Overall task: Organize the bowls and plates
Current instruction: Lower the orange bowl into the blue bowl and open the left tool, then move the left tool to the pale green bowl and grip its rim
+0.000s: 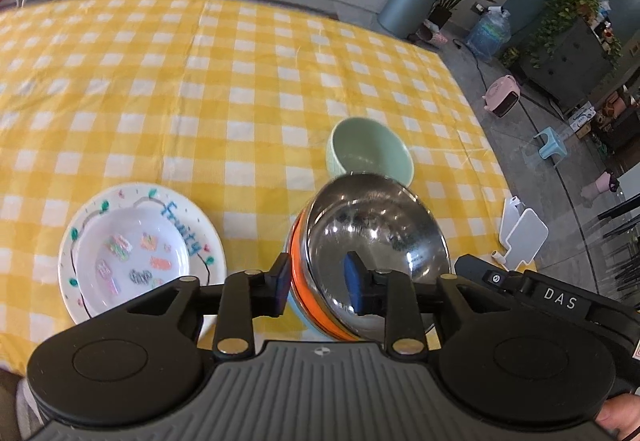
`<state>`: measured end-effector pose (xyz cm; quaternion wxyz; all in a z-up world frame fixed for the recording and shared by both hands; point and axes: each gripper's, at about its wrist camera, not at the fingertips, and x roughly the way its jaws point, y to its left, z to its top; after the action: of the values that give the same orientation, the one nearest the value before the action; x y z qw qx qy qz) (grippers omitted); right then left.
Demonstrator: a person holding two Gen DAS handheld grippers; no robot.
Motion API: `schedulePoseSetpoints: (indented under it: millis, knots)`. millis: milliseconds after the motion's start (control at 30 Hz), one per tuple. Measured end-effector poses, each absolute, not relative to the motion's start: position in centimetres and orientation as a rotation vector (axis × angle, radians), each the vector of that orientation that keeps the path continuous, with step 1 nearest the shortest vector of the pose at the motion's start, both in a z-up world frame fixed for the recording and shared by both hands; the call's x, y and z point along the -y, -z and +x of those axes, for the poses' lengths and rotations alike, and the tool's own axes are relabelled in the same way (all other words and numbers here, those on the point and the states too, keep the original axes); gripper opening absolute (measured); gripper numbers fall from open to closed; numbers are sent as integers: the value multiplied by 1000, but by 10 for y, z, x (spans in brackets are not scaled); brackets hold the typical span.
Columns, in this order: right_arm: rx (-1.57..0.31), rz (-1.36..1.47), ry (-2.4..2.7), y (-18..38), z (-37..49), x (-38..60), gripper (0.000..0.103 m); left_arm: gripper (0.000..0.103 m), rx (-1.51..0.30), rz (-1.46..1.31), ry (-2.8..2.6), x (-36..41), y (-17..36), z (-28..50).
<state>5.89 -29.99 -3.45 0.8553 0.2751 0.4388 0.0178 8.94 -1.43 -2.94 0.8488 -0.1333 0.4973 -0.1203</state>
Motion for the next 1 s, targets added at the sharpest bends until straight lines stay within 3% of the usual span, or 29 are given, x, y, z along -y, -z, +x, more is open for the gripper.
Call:
schedulePoseSetpoints:
  millis: [100, 600, 833, 1000]
  knots:
    - [-912, 559, -38, 30, 59, 299, 25, 39, -1021, -277, 275, 13, 23, 91]
    - [-881, 450, -55, 7, 91, 302, 36, 46, -928, -205, 357, 24, -3, 128]
    - [-874, 424, -63, -4, 134, 299, 38, 52, -951, -189, 388, 34, 7, 158]
    - [-920, 430, -21, 18, 172, 302, 38, 58, -972, -173, 382, 37, 22, 176]
